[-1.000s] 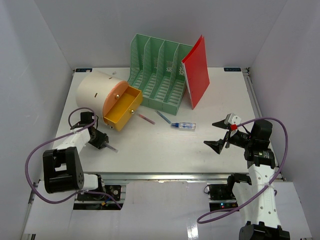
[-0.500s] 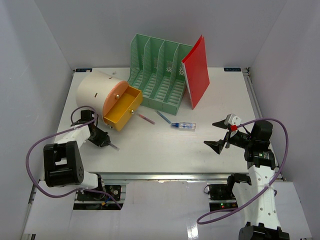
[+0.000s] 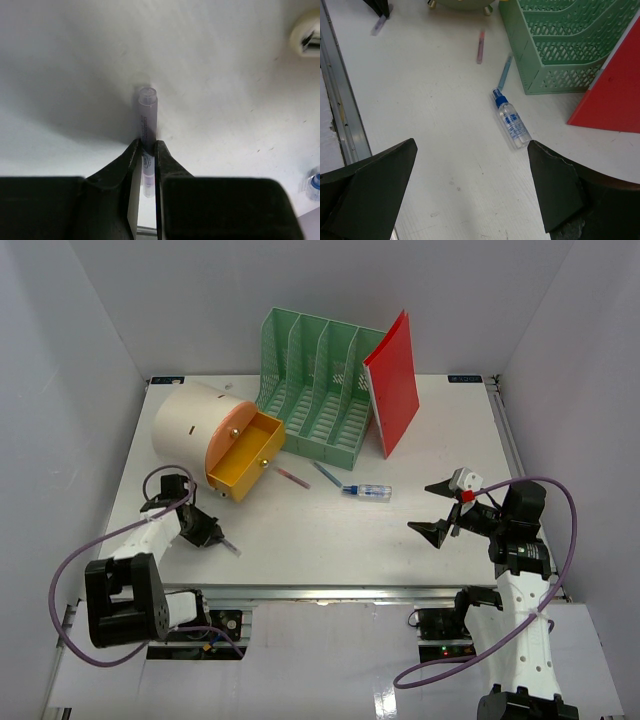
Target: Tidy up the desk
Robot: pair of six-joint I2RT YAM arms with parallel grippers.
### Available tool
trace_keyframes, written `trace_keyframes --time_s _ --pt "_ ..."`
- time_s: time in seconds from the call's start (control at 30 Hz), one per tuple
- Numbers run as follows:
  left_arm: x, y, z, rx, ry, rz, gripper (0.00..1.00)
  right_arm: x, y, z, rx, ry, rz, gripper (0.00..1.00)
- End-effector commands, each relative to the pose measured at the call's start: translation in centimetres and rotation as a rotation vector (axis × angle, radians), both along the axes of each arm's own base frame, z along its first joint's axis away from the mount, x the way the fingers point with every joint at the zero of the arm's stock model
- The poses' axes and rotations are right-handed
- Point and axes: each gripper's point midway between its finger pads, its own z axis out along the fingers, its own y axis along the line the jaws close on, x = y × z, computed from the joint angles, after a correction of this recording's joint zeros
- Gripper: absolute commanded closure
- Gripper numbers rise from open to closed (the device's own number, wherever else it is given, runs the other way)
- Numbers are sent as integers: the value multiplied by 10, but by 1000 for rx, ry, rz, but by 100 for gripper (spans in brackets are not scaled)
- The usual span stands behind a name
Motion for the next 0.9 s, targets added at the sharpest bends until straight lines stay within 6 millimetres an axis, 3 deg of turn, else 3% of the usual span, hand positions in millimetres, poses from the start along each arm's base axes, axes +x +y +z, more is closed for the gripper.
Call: trace_keyframes --time_s 0.0,0.1,0.23,0.43,0.6,0.67,0.77,0.87 --pt "-22 -11 13 -48 -21 16 91 0 0 10 -4 -38 2 2" --pt "-21 -16 36 -75 -119 47 94 0 -1 10 -5 -40 -1 2" --pt "-14 -21 86 -113 -288 104 96 1 0 9 -4 -36 2 2" --pt "-12 -32 155 -152 -532 38 100 1 0 8 -3 -28 4 2" --pt "-13 -40 252 -90 -865 -130 100 2 0 6 -1 -19 7 2" --pt "-14 -54 293 -82 -1005 -272 100 3 0 6 -1 -18 8 2" --pt "-6 -81 324 -126 -1138 -496 100 4 0 5 -2 -16 7 2" --pt "21 -90 330 -94 -1122 -634 100 5 -1 4 -5 -11 0 2"
